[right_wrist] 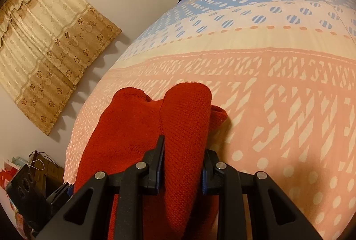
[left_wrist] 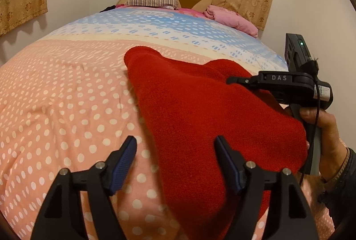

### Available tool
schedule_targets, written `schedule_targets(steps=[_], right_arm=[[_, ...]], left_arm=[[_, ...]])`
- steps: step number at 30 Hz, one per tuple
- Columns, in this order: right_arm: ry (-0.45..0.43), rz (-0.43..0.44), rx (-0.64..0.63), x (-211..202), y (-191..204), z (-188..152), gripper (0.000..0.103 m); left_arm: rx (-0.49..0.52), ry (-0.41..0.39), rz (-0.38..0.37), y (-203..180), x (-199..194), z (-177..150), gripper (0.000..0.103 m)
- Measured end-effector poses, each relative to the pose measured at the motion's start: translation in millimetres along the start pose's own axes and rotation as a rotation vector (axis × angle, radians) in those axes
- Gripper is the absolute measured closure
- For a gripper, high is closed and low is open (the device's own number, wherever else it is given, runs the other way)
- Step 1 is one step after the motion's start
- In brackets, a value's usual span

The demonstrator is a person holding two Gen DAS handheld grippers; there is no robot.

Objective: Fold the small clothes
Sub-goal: 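Open the right tool and smooth the folded red sweater flat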

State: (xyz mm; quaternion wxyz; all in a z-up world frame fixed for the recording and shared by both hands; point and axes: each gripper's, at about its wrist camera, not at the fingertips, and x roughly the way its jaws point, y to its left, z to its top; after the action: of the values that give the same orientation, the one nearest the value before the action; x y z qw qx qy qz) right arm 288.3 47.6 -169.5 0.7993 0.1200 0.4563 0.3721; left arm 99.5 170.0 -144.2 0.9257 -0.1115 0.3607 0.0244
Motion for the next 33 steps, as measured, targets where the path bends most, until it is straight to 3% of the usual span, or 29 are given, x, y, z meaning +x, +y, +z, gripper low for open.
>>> schedule_targets(steps=[13,14,16,17,18,20,24,27,33], right_arm=[[-0.035,-0.060,-0.031,-21,9,4,0.071],[-0.060,-0.070,-0.039,-29,12,4,0.071],[-0.113,-0.084,-0.067,-47,22,4,0.068],[-0.136,-0.074,-0.083,-57,28,3,0.061],[-0.171,-0.050,-0.108,-71,38,0,0.053],[-0.190,-0.004,-0.145,-82,52,-7,0.051],[-0.098,0.058,-0.208,-75,73,-34,0.051],[-0.007,-0.005,-0.222,-51,67,-60,0.051],[-0.053,-0.075,-0.248,-53,66,-76,0.051]], left_arm=[[0.035,-0.042,0.069,-6,-20,11,0.022],[0.032,-0.068,0.077,-5,-25,13,0.020],[0.013,-0.114,0.087,0,-34,19,0.005],[0.003,-0.129,0.096,3,-35,22,0.000],[-0.002,-0.133,0.106,5,-34,24,0.000],[-0.001,-0.106,0.124,8,-24,26,0.000],[0.008,-0.034,0.136,8,-5,15,0.000],[0.027,-0.014,0.140,5,3,5,0.000],[-0.001,-0.038,0.137,6,-6,1,0.000]])
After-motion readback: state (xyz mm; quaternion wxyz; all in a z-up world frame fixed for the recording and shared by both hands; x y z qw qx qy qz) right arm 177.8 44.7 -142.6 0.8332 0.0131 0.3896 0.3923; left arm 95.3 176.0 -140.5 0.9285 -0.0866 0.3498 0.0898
